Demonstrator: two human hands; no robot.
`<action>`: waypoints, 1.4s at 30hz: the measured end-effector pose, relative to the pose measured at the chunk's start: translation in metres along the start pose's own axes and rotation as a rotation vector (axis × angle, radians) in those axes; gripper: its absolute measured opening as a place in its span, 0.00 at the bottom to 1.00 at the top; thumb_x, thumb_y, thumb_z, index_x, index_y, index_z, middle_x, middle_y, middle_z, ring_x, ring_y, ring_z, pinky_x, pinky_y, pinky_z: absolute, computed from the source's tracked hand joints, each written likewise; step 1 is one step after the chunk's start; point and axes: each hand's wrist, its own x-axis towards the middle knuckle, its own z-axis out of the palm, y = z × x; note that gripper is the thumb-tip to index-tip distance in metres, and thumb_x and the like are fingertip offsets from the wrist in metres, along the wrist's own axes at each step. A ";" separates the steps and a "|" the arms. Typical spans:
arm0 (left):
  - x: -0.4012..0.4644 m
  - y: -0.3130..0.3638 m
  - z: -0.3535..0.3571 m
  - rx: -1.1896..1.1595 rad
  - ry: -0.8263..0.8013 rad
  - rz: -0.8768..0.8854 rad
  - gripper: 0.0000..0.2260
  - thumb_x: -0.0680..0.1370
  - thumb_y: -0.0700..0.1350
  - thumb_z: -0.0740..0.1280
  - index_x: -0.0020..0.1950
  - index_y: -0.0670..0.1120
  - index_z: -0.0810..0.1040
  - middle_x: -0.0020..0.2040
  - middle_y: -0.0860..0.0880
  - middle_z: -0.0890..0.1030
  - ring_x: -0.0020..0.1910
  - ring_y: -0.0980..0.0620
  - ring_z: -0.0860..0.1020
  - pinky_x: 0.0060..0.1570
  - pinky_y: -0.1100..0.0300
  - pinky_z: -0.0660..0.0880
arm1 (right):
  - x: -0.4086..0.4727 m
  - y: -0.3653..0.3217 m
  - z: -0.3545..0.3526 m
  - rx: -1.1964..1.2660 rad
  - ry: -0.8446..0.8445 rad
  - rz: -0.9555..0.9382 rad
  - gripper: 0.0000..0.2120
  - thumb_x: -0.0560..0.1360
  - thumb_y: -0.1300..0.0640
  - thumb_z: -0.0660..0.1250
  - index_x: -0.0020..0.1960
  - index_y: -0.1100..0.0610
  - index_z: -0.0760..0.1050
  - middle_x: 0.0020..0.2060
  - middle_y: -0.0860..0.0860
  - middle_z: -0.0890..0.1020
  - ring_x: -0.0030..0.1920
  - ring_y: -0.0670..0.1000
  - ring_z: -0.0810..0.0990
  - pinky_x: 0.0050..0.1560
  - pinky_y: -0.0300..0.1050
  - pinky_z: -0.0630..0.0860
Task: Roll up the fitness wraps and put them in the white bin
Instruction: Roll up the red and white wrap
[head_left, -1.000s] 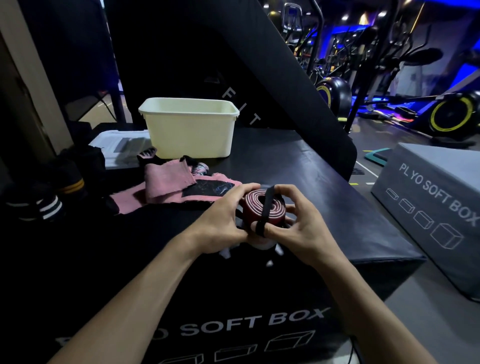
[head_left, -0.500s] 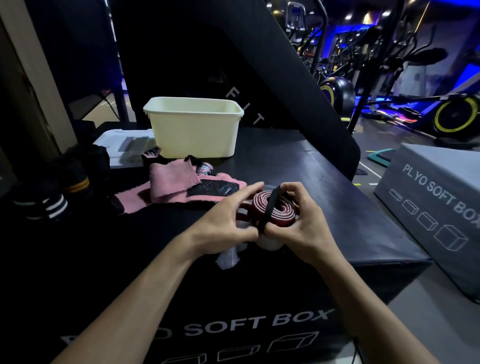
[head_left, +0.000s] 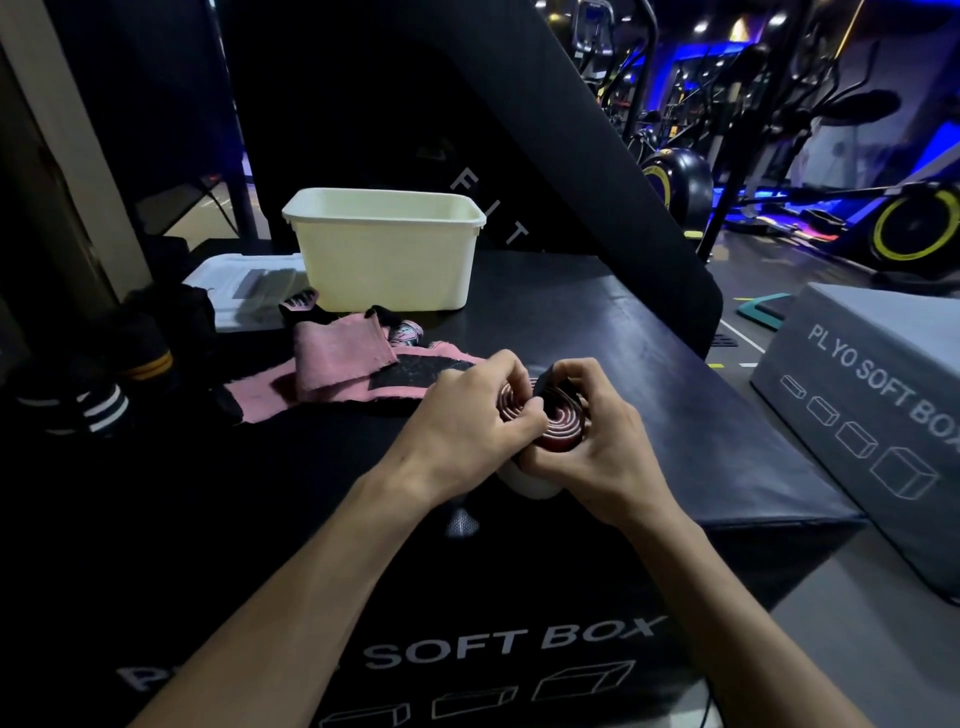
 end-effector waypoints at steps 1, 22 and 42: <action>0.001 0.001 0.001 0.019 -0.007 -0.006 0.06 0.76 0.51 0.69 0.45 0.50 0.75 0.37 0.51 0.82 0.38 0.50 0.80 0.43 0.52 0.78 | 0.000 0.000 0.000 -0.001 0.001 0.003 0.25 0.60 0.48 0.77 0.54 0.48 0.72 0.44 0.43 0.84 0.44 0.45 0.84 0.47 0.48 0.80; 0.004 -0.049 -0.003 -0.232 -0.038 0.106 0.02 0.78 0.44 0.66 0.47 0.48 0.75 0.39 0.51 0.81 0.37 0.51 0.81 0.44 0.46 0.81 | 0.007 0.022 0.010 0.168 -0.043 0.033 0.34 0.61 0.50 0.79 0.66 0.52 0.76 0.56 0.46 0.84 0.56 0.46 0.83 0.62 0.50 0.79; 0.004 -0.040 0.013 -0.095 0.168 0.074 0.06 0.79 0.41 0.69 0.44 0.49 0.74 0.36 0.53 0.82 0.34 0.57 0.80 0.39 0.63 0.76 | 0.010 0.021 0.007 0.195 -0.091 -0.037 0.23 0.65 0.56 0.77 0.59 0.54 0.78 0.53 0.50 0.83 0.54 0.49 0.83 0.56 0.42 0.78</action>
